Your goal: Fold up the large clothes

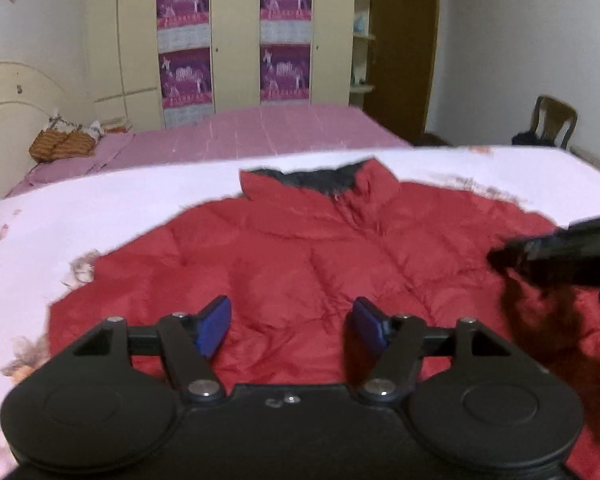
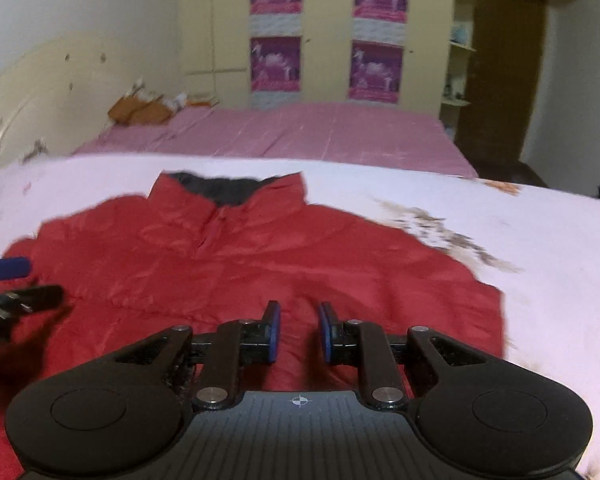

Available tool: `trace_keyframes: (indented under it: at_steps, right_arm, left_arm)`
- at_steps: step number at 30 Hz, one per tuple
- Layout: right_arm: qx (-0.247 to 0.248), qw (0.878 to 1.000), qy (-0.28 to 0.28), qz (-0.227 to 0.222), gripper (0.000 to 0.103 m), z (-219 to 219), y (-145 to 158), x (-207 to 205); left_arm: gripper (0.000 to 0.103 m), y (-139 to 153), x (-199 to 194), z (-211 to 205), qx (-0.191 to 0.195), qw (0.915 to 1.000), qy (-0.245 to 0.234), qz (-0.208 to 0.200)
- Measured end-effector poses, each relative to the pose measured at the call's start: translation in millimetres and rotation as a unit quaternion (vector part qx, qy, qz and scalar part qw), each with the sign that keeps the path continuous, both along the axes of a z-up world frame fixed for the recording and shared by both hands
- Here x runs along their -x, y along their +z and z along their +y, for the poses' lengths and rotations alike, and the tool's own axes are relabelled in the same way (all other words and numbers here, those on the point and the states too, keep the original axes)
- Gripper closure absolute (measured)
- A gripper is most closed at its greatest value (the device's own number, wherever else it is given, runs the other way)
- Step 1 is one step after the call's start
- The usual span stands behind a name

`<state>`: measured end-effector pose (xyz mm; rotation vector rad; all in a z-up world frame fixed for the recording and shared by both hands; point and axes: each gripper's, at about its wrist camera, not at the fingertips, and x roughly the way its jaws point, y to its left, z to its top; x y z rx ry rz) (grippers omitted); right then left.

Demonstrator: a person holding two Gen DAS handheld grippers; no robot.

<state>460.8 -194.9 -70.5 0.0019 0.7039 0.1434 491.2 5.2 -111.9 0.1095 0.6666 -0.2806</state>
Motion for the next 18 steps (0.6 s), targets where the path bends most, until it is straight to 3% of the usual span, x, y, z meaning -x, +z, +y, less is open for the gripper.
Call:
trace_keyframes:
  at_steps: [2,5,8,10,12,14,15,18]
  right_arm:
    - [0.003,0.999,0.0,0.034,0.084,2.0,-22.9,-11.3]
    - [0.023,0.999,0.001,0.032,0.084,5.3,-22.5,-10.0]
    - [0.011,1.0,-0.012,-0.014,0.08,-1.3,-0.7,16.6]
    - [0.005,0.999,-0.006,-0.033,0.027,-4.6,7.1,37.9]
    - [0.011,1.0,0.006,-0.026,0.027,-4.4,4.3,52.0]
    - [0.018,1.0,0.011,-0.006,0.039,-1.0,-6.2,55.4]
    - [0.016,1.0,0.008,0.007,0.05,-0.8,-12.5,55.4]
    - [0.011,1.0,-0.004,0.026,0.051,0.7,-27.1,51.7]
  left_arm:
    - [0.035,-15.4,-10.1,-1.0,-0.001,0.9997,0.001,0.025]
    - [0.039,-5.9,-3.2,1.7,-0.009,0.9997,0.001,0.021]
    - [0.036,11.7,27.5,20.4,0.01,0.9999,0.004,-0.013]
    - [0.036,14.7,46.6,37.3,0.016,0.9994,0.023,-0.019]
    - [0.039,10.9,58.7,54.7,0.024,0.9986,0.045,-0.013]
    - [0.04,3.0,65.5,69.9,0.031,0.9976,0.061,0.002]
    - [0.042,0.2,64.6,74.0,0.031,0.9974,0.063,0.013]
    - [0.038,-9.1,61.8,79.7,0.024,0.9975,0.063,0.021]
